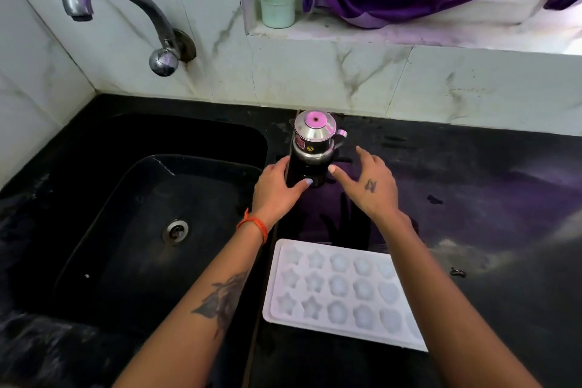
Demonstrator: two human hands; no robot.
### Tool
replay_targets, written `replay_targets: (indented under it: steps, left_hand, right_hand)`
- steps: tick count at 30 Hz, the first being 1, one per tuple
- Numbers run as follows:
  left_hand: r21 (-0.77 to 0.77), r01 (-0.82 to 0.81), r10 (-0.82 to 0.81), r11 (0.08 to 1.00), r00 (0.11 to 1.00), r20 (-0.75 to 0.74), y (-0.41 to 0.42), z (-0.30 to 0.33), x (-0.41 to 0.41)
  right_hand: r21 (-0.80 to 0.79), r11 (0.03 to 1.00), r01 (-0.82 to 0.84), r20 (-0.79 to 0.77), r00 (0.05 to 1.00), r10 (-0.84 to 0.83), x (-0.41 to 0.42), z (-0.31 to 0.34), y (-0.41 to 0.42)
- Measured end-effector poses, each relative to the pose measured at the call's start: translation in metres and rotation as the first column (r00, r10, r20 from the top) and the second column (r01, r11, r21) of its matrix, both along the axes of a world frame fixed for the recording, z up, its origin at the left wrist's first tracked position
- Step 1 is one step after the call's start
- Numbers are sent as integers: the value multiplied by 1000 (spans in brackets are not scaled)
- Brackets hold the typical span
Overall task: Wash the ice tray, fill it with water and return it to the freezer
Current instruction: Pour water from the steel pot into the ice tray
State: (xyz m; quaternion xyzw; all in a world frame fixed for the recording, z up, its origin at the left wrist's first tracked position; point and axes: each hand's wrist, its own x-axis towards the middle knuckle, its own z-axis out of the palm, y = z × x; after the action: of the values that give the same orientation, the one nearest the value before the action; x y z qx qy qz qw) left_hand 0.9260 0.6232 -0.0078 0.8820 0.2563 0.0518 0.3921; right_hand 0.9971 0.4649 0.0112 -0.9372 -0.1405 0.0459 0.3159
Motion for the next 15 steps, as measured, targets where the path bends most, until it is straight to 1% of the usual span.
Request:
replay_targets:
  steps: [5, 8, 11, 15]
  left_hand:
    - [-17, 26, -26, 1000, 1000, 17, 11, -7, 29]
    - [-57, 27, -25, 998, 999, 35, 17, -13, 46]
    - [-97, 18, -11, 995, 997, 71, 18, -19, 60]
    - [-95, 14, 0, 995, 990, 142, 17, -21, 68]
  right_hand:
    - [102, 995, -7, -8, 1000, 8, 25, -4, 24]
    - [165, 986, 8, -24, 1000, -4, 38, -6, 35]
    - [203, 979, 18, -36, 999, -11, 49, -9, 42]
    - [257, 966, 23, -76, 997, -4, 57, -12, 46]
